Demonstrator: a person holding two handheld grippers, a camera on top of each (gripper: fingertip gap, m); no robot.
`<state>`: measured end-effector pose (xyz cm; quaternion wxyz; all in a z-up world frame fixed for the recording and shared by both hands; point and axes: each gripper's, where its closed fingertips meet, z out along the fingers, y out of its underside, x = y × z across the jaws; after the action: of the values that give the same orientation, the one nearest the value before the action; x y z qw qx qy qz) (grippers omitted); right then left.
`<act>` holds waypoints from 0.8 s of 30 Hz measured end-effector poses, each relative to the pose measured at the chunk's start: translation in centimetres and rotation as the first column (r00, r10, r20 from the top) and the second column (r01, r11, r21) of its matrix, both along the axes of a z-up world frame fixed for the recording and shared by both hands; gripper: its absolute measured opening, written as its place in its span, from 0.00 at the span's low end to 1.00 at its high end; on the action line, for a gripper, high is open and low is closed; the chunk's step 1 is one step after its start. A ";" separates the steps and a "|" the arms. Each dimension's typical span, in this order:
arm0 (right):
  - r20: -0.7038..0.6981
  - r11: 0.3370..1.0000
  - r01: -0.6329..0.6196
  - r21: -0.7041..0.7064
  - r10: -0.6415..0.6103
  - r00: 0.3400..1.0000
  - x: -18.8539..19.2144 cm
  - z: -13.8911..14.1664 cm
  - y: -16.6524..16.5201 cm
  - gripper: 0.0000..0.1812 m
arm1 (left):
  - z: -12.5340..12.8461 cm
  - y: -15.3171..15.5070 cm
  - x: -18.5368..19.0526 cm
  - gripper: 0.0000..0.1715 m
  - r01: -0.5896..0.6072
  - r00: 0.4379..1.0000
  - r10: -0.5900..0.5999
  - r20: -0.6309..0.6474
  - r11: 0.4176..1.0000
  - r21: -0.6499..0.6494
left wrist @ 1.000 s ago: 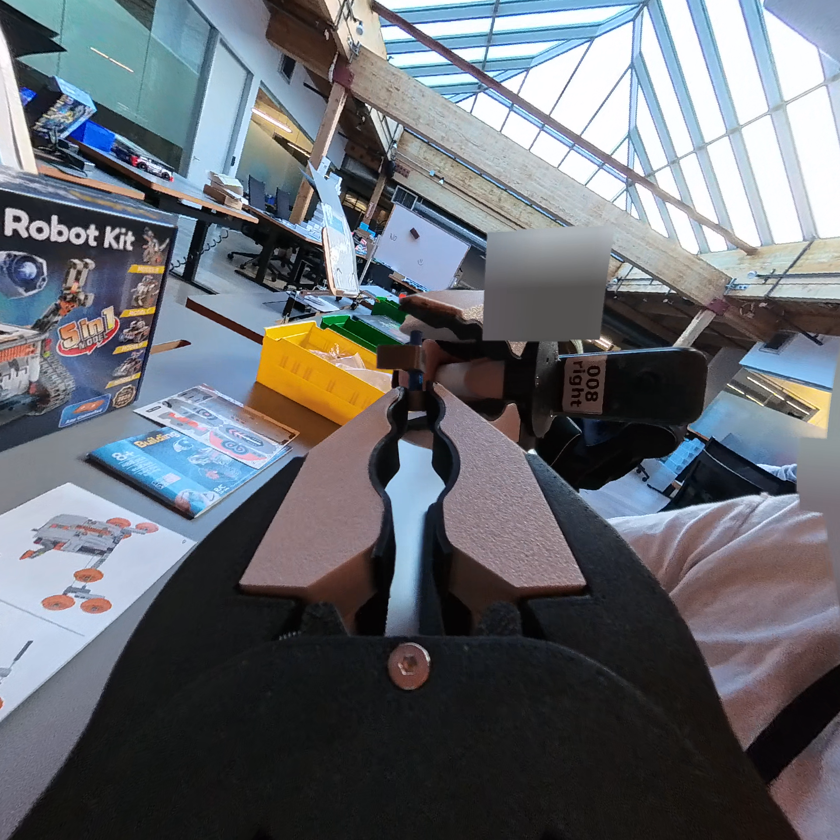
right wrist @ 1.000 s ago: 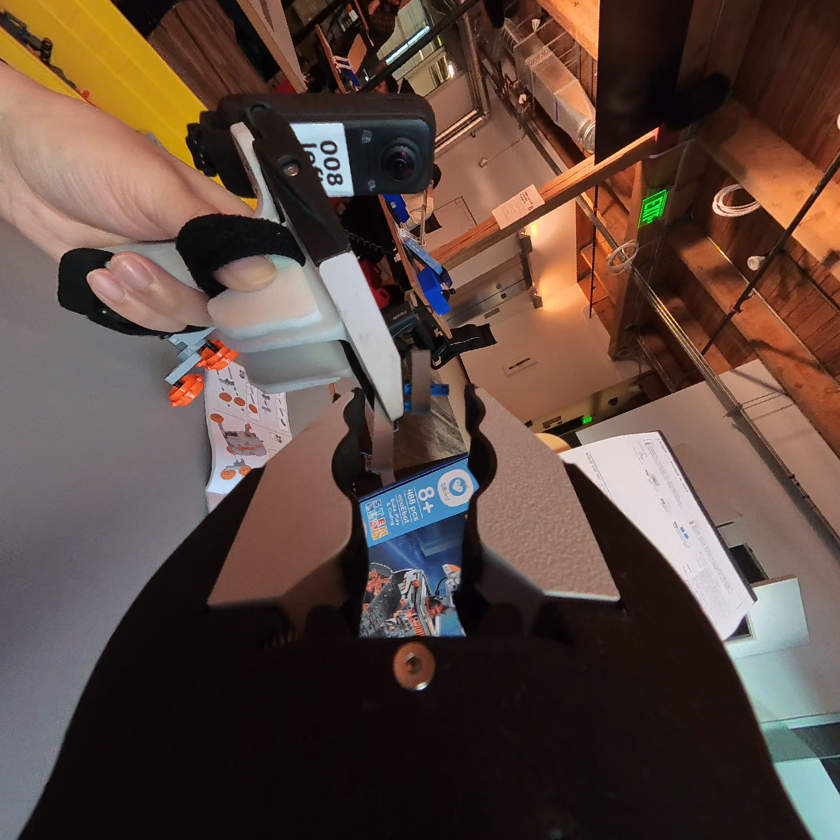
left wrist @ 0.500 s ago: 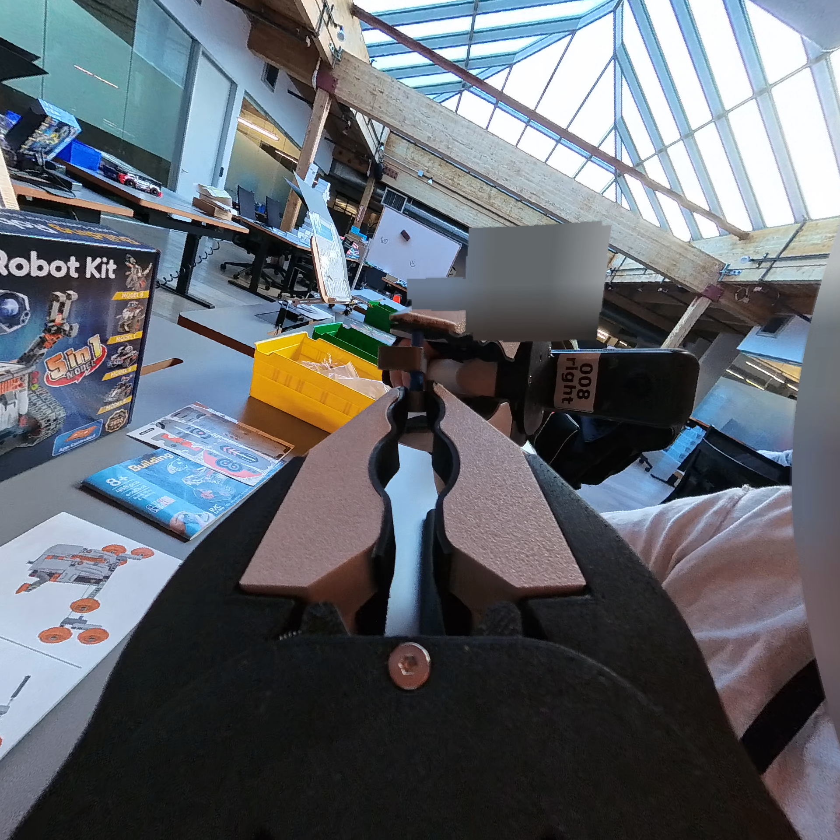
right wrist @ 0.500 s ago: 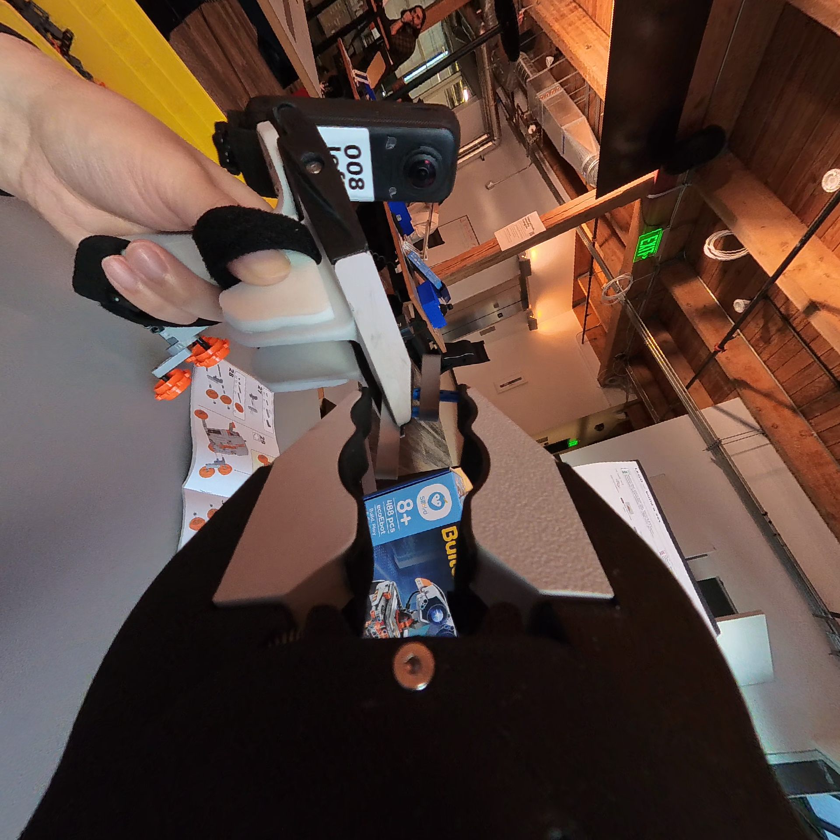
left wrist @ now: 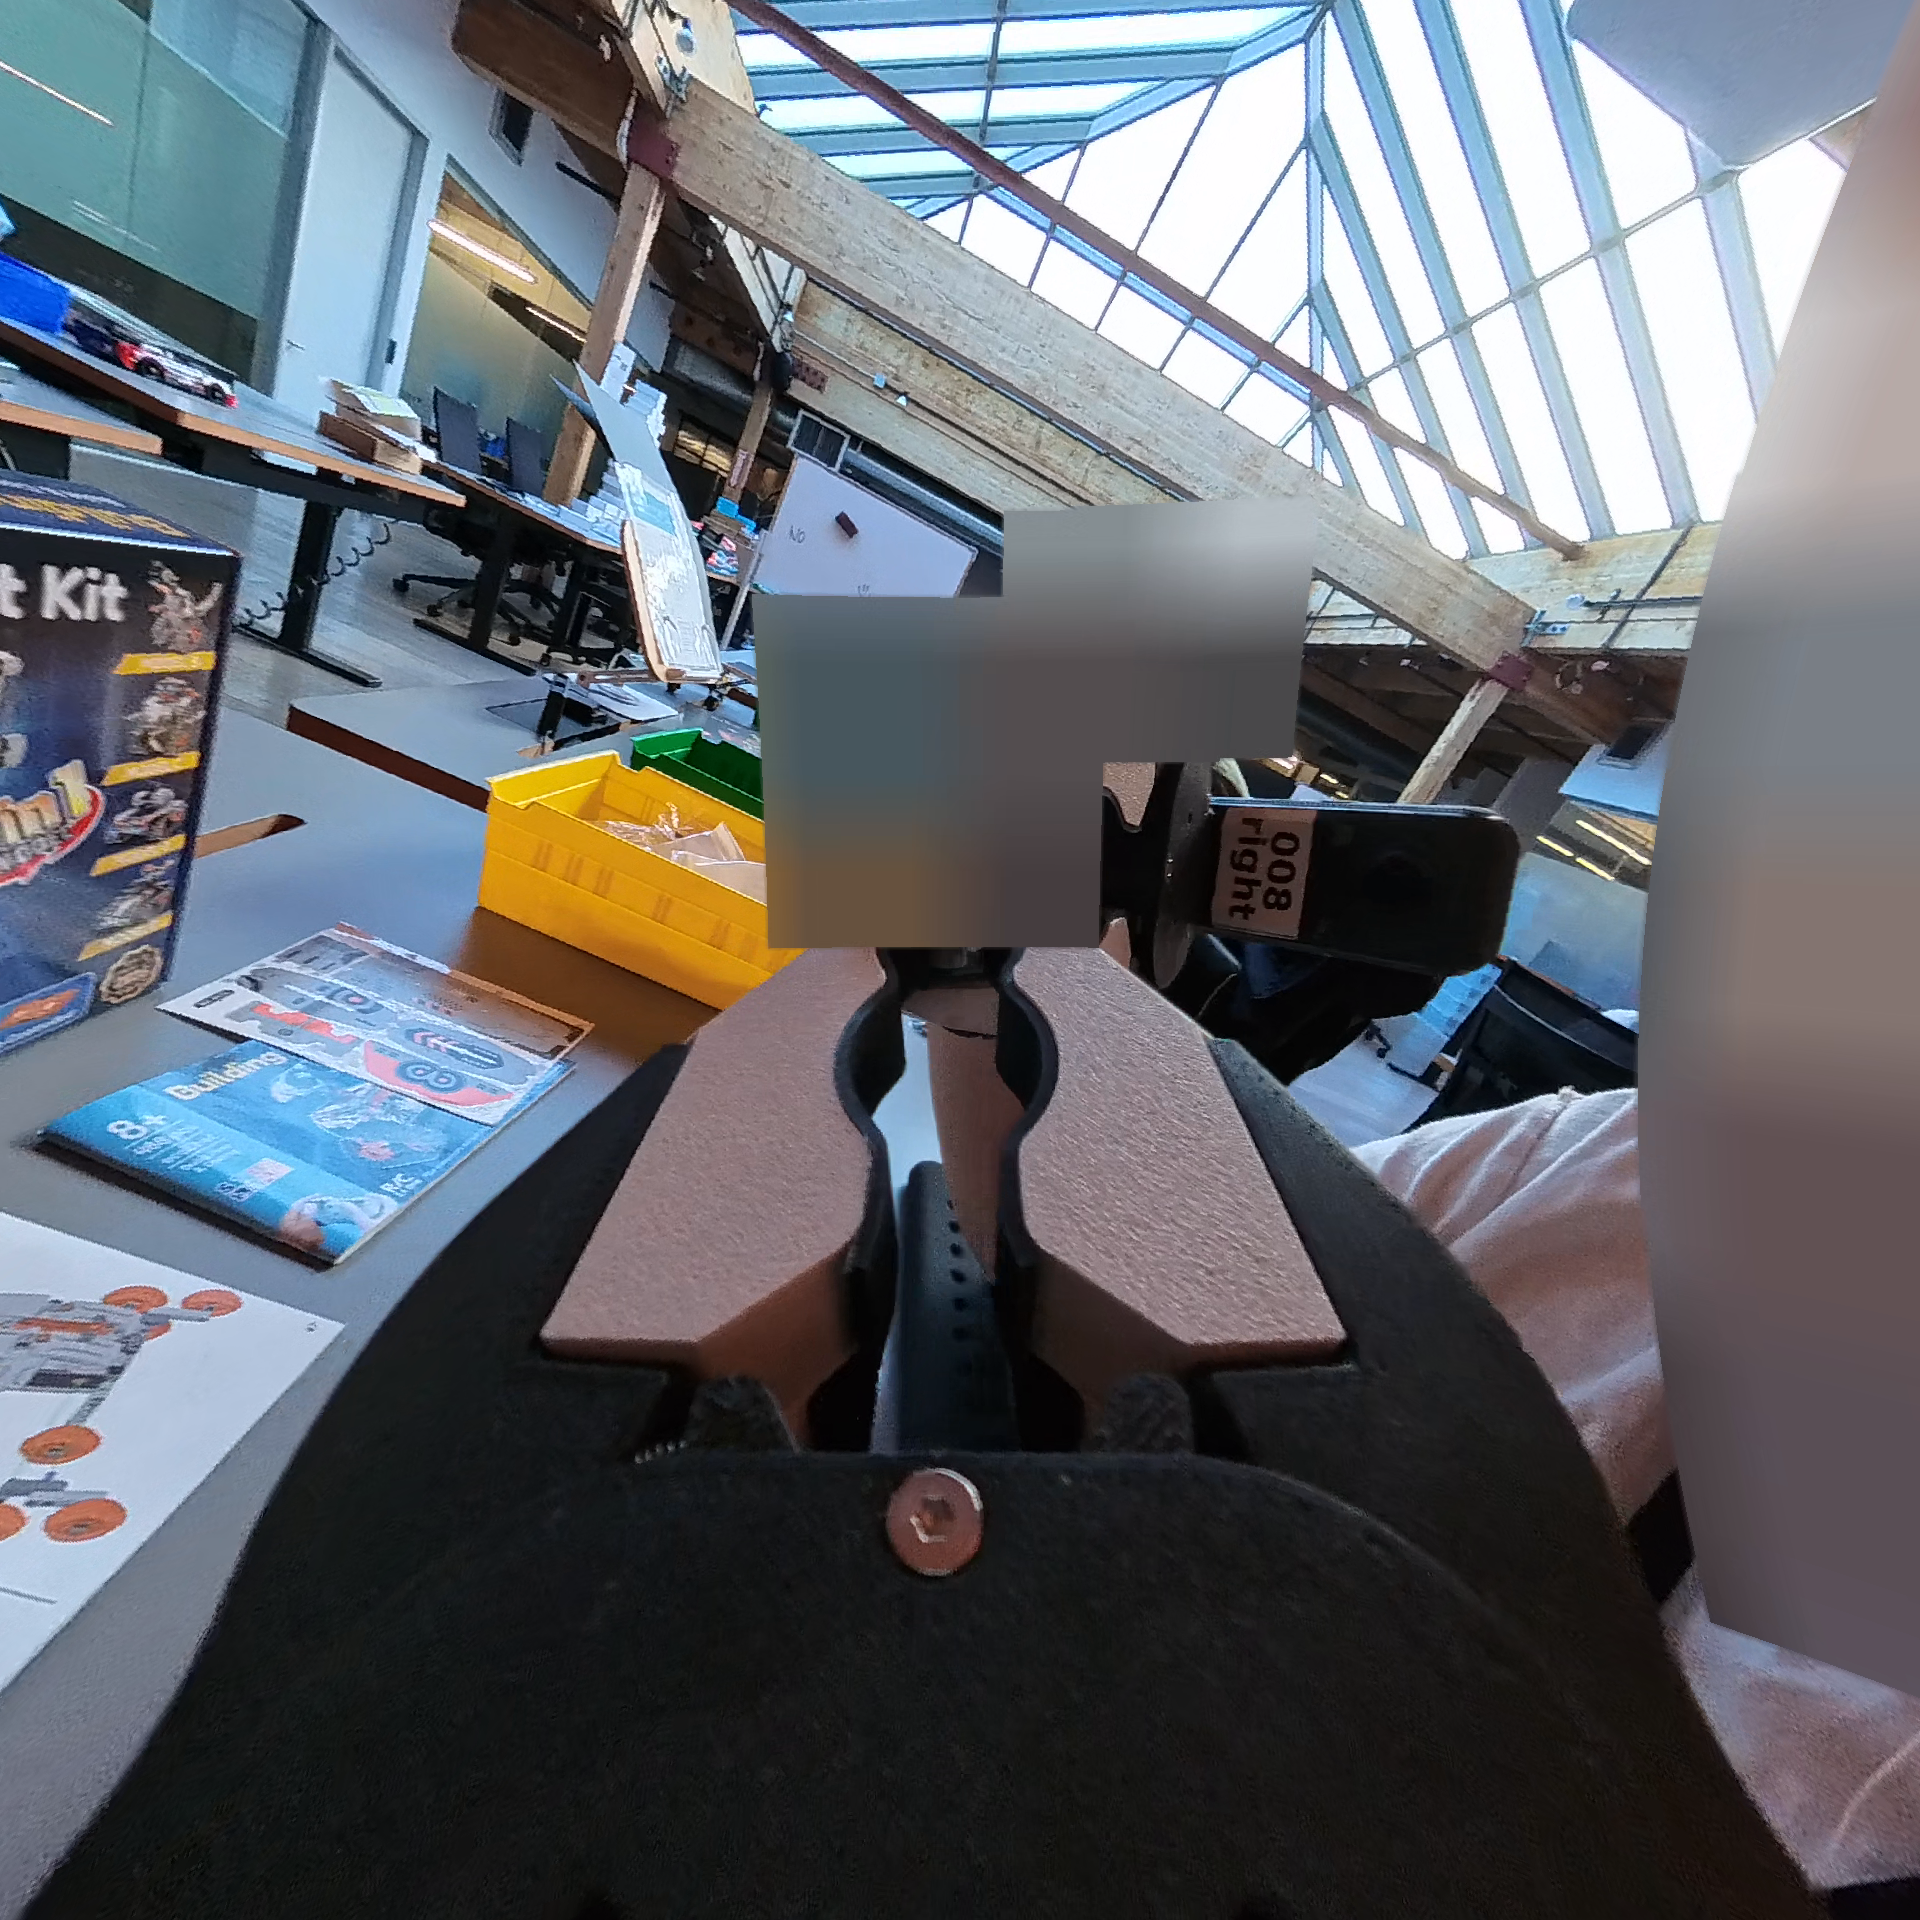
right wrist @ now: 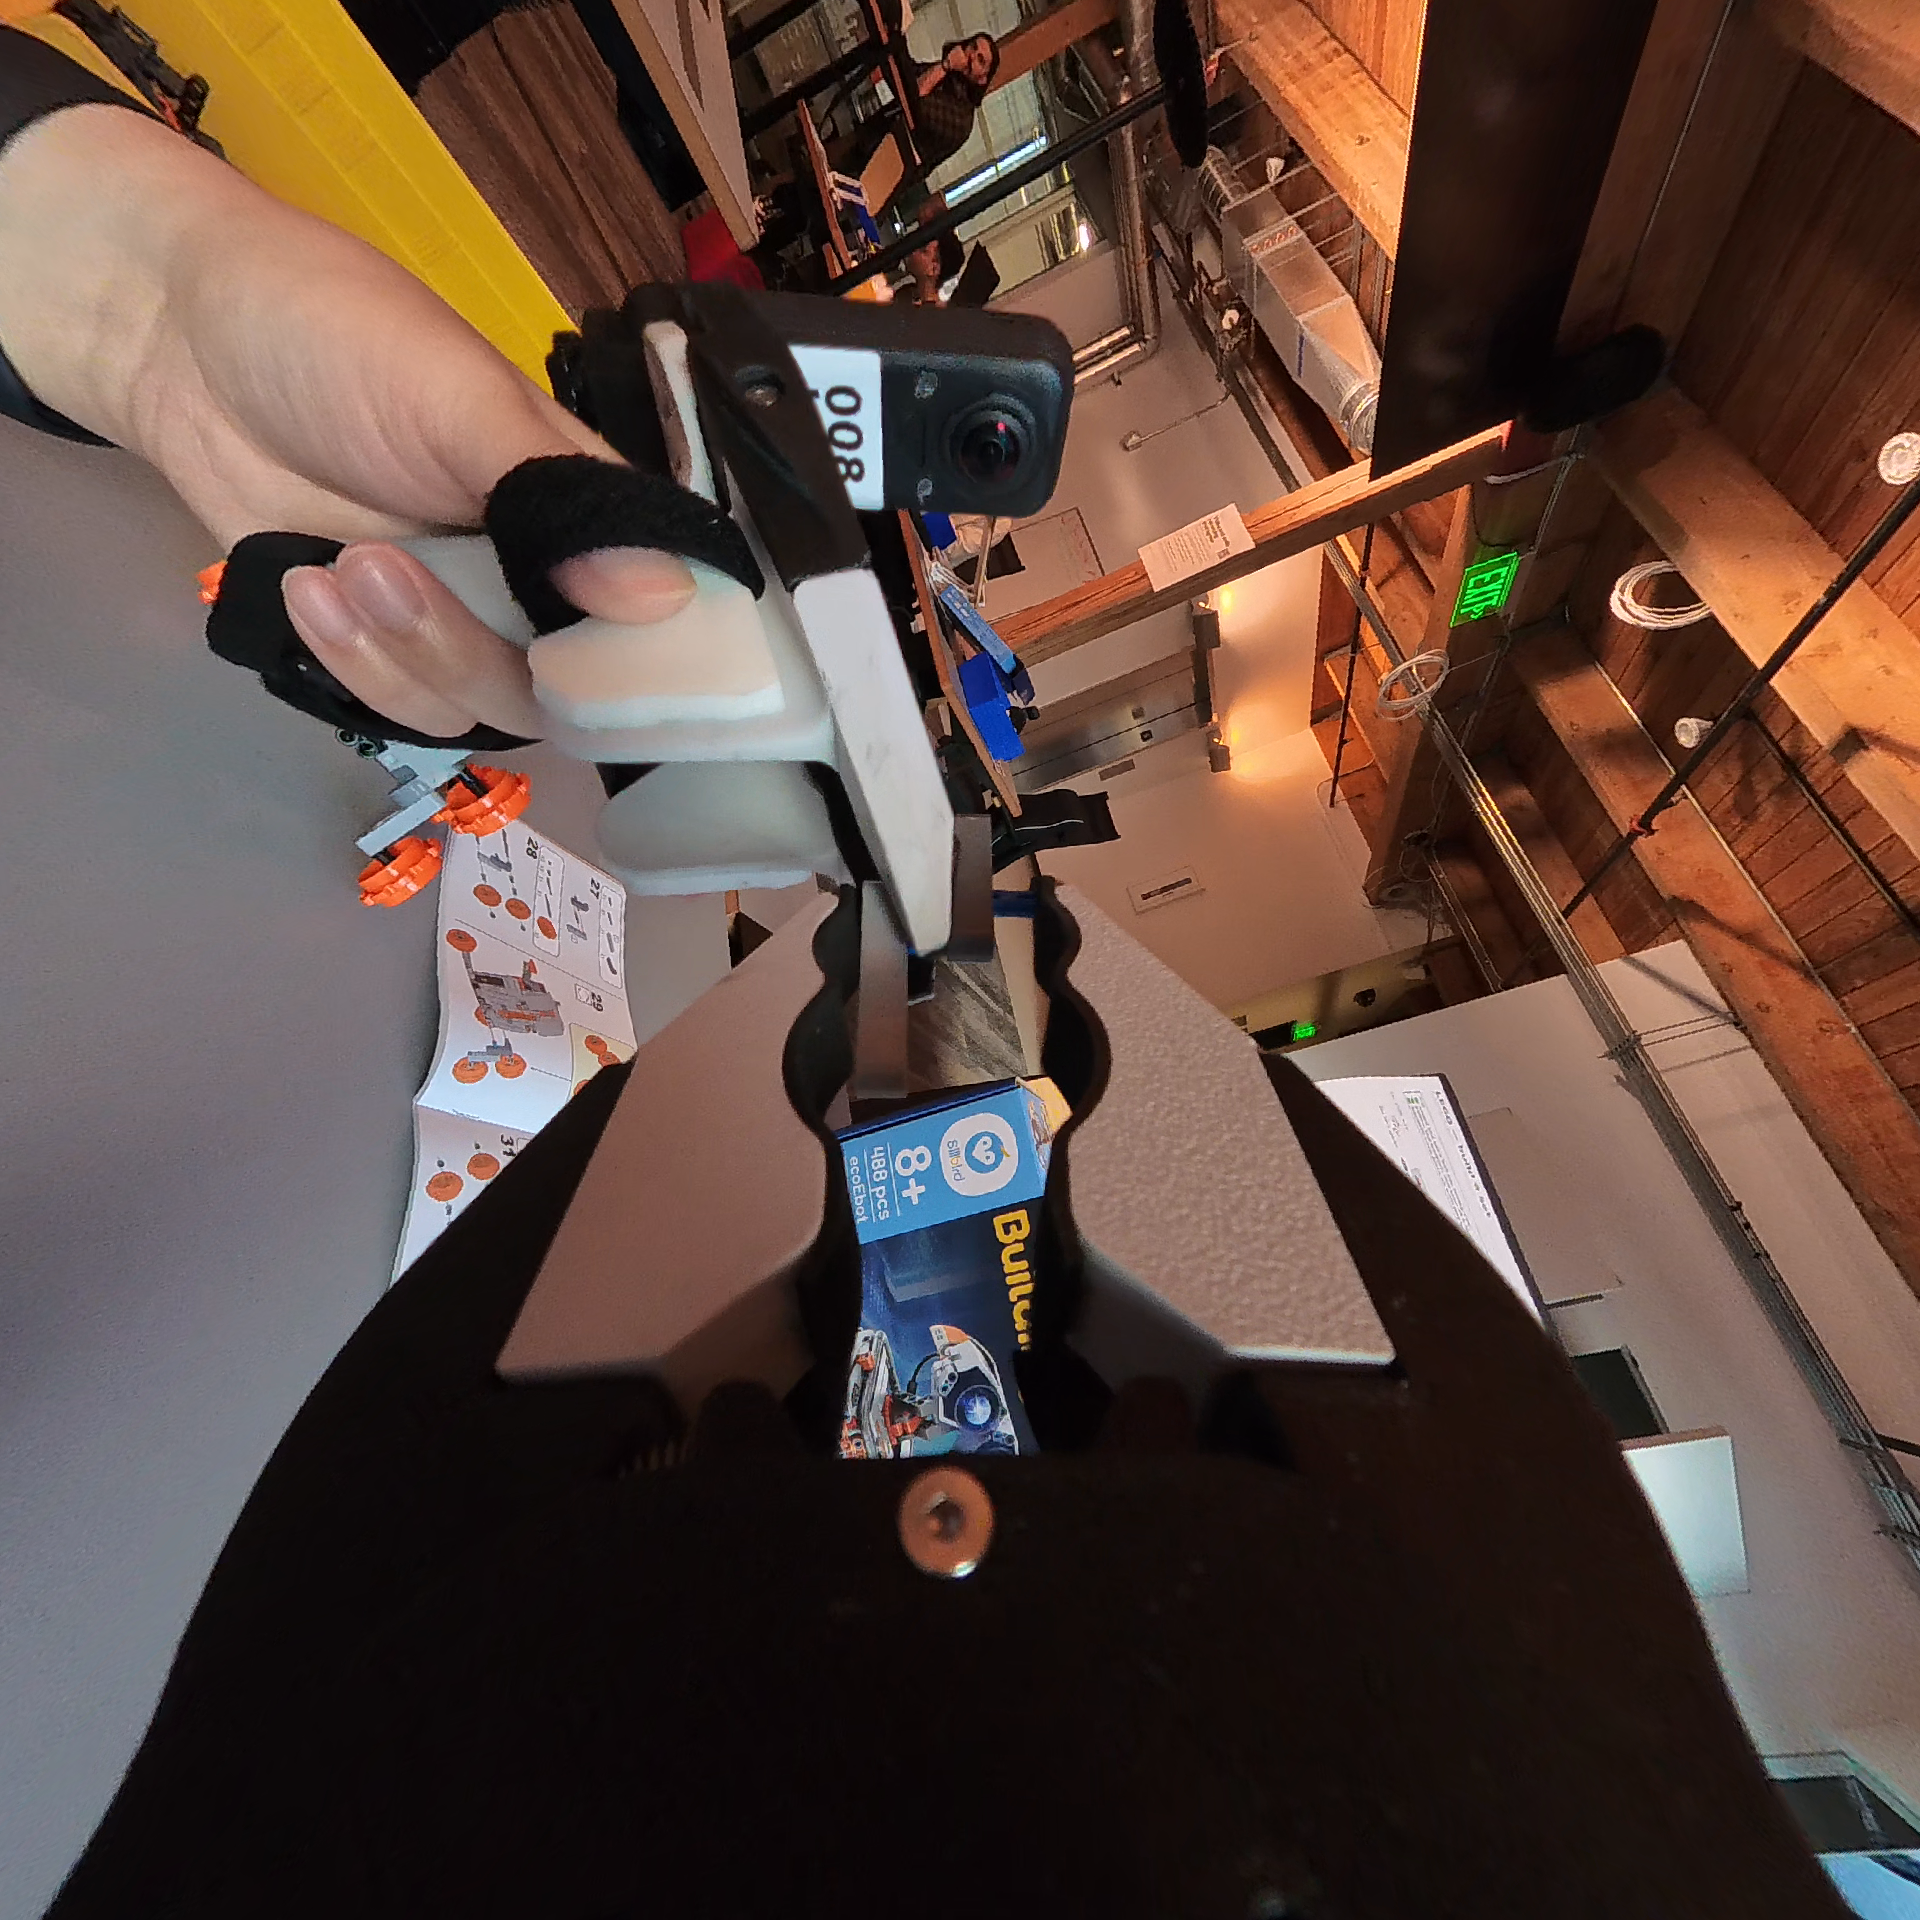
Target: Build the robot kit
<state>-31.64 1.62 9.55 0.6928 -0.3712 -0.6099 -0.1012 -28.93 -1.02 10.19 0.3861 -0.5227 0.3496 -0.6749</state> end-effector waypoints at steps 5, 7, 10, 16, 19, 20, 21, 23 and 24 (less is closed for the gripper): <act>0.005 1.000 0.002 0.004 -0.002 1.000 0.0 0.1 -0.3 0.18 | 0.2 -0.5 -0.2 0.10 0.035 0.999 -0.035 0.024 0.999 -0.014; 0.008 1.000 0.018 0.015 -0.018 1.000 0.2 0.2 -0.2 0.18 | 0.3 -0.5 -0.6 0.14 0.030 0.999 -0.030 0.032 0.999 -0.012; -0.003 1.000 0.015 0.021 -0.015 1.000 0.4 0.5 -0.4 0.18 | 0.2 0.2 -1.8 0.17 -0.006 0.999 0.007 0.034 1.000 -0.014; -0.030 0.999 -0.049 -0.001 0.049 0.998 0.3 1.0 -1.5 0.18 | 1.4 2.2 -3.6 0.18 -0.038 0.996 0.043 0.074 0.997 -0.063; -0.025 0.998 -0.060 -0.009 0.060 0.998 0.3 1.0 -1.8 0.18 | 2.3 2.1 -3.2 0.19 -0.015 0.998 0.017 0.054 0.999 -0.045; -0.024 0.998 -0.058 -0.011 0.057 0.998 0.3 1.0 -1.7 0.18 | 2.7 1.9 -3.0 0.19 -0.006 0.999 0.008 0.052 0.999 -0.034; -0.023 0.998 -0.055 -0.015 0.055 0.998 0.3 0.9 -1.7 0.18 | 3.0 1.8 -2.7 0.19 -0.005 0.999 0.006 0.042 1.000 -0.017; -0.017 0.998 -0.062 -0.008 0.062 0.998 0.2 0.8 -1.8 0.18 | 3.2 1.9 -1.9 0.20 -0.015 1.000 0.015 -0.003 0.999 0.029; -0.015 0.998 -0.065 -0.003 0.065 0.998 0.2 0.8 -1.8 0.18 | 3.1 1.9 -1.5 0.20 -0.007 1.000 0.008 -0.030 0.999 0.045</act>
<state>-31.47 -0.23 10.37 0.6998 -0.3531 -0.6164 -0.0750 -30.42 0.86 13.29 0.3951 -0.5254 0.3686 -0.6573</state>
